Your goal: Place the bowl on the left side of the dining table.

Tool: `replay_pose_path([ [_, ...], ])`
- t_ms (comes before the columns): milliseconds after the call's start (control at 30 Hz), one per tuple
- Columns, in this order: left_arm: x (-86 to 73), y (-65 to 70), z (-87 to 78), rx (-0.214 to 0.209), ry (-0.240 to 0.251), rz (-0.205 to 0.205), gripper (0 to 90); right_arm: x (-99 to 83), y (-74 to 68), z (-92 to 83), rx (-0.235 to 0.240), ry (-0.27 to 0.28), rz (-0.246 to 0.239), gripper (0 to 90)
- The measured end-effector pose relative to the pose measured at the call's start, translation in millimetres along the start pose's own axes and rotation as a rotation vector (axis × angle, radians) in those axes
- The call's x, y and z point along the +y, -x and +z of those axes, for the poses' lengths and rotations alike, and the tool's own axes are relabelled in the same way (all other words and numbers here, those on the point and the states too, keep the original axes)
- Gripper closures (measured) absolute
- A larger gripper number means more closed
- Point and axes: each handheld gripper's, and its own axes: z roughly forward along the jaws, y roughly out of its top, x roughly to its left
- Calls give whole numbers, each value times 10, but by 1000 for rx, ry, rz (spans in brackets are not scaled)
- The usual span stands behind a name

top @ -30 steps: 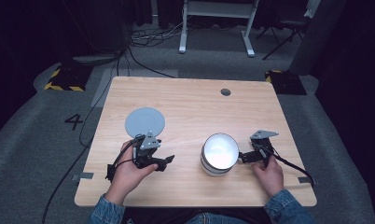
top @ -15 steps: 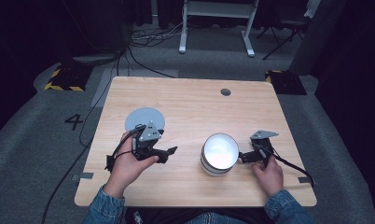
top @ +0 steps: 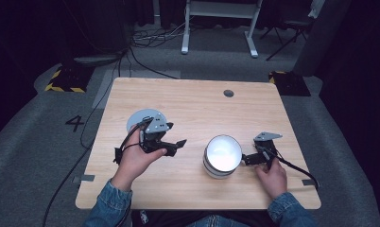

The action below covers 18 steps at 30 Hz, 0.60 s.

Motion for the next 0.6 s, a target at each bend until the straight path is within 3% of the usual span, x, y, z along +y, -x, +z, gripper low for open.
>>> replay_pose_path([
  [133,29,18,10,46,-21,35,242,0,-5,0,-4,0,3,6],
  [233,57,13,18,36,-23,30,249,0,-5,0,-4,0,4,6],
  [300,106,24,61,21,-12,32,249,0,-5,0,-5,0,4,6],
  [333,157,43,107,-15,-11,18,250,0,-5,0,-4,0,4,6],
  [400,224,53,175,-35,-1,29,251,0,-5,0,-5,0,4,6],
  [600,393,119,401,-103,-27,2,259,0,-5,-1,-4,0,4,6],
])
